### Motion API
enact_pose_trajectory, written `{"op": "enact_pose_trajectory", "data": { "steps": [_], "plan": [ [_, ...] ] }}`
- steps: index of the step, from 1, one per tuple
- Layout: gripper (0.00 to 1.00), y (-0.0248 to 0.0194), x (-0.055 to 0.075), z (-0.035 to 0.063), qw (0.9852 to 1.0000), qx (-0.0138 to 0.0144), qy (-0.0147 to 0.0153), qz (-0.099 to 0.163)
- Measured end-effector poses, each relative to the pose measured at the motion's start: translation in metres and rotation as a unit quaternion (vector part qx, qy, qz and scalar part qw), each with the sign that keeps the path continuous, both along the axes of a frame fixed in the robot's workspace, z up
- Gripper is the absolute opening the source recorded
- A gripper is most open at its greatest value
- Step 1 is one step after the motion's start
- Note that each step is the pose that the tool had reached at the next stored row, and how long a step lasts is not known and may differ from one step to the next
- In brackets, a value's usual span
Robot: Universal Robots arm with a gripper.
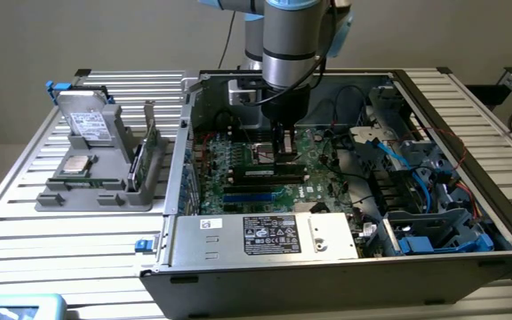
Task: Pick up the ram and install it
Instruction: 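Insert the ram into the slot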
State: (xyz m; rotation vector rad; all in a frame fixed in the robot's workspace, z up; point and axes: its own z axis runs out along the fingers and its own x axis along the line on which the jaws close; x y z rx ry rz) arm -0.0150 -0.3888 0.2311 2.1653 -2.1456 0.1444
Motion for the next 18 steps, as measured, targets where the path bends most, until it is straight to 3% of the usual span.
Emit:
{"op": "enact_pose_trajectory", "data": {
  "steps": [18],
  "plan": [
    [0.13, -0.0011, 0.0000, -0.0029, 1.0000, 0.0000, -0.0007, 0.000]
  ]
}}
